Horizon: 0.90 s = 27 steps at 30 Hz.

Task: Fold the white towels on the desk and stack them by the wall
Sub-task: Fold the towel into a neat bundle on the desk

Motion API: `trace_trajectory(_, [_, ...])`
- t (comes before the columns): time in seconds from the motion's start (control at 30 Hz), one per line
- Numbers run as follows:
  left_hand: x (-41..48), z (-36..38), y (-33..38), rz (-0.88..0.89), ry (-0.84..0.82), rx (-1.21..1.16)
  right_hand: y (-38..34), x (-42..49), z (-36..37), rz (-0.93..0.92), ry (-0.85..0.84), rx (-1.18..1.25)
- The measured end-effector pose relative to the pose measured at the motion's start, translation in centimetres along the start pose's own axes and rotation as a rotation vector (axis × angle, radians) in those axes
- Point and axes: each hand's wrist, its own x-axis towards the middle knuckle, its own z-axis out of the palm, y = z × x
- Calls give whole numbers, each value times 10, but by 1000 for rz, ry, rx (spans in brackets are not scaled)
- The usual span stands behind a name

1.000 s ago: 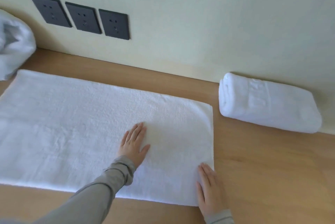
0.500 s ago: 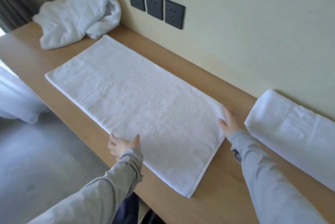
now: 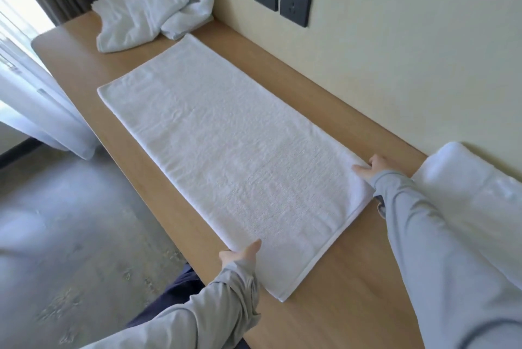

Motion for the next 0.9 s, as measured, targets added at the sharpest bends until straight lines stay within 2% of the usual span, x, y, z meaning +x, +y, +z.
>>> trace_trajectory(0.17, [-13,-2,-22,-10,-120,-100,7,8,-8,14,-112,152])
trace_trajectory(0.33, [-26,-13,-24,63,-145,-144,13,8,-8,-45,-25,386])
trace_trajectory(0.47, [-40,-23,-8,127,-127,-213,10,0,-13,-117,-17,580])
trace_trajectory(0.57, [-51,-29,5,294,-124,-220,-4,-10,-26,-174,52,745])
trace_trajectory(0.67, [-60,-43,24,481,-173,-193,-32,-23,-47,-155,93,898])
trace_trajectory(0.73, [-63,-56,42,536,-199,-220,-51,-27,-63,-172,124,993])
trace_trajectory(0.9, [-64,-102,110,463,-482,-431,-118,-20,-95,-234,118,1229])
